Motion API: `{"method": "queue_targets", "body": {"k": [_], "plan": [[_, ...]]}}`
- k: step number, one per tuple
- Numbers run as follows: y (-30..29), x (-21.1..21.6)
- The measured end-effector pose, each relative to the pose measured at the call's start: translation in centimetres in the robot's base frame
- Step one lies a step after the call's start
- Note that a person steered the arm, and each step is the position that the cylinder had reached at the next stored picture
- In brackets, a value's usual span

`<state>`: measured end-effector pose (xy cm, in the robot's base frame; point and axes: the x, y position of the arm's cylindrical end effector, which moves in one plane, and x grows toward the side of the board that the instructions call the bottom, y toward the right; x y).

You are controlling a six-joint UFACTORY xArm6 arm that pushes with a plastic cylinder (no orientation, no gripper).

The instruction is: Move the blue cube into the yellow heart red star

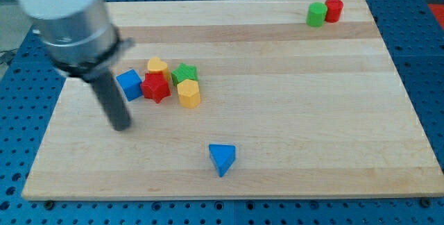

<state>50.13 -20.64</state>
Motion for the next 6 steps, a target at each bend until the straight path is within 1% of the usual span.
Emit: {"method": "queue_targets", "body": {"k": [1, 2, 3, 4, 5, 6], "plan": [[-3.2, -1.9], [-2.1, -5.2], [1.7, -8.3], [1.7, -8.3], [5.0, -11.4], [5.8, -12.1]]}}
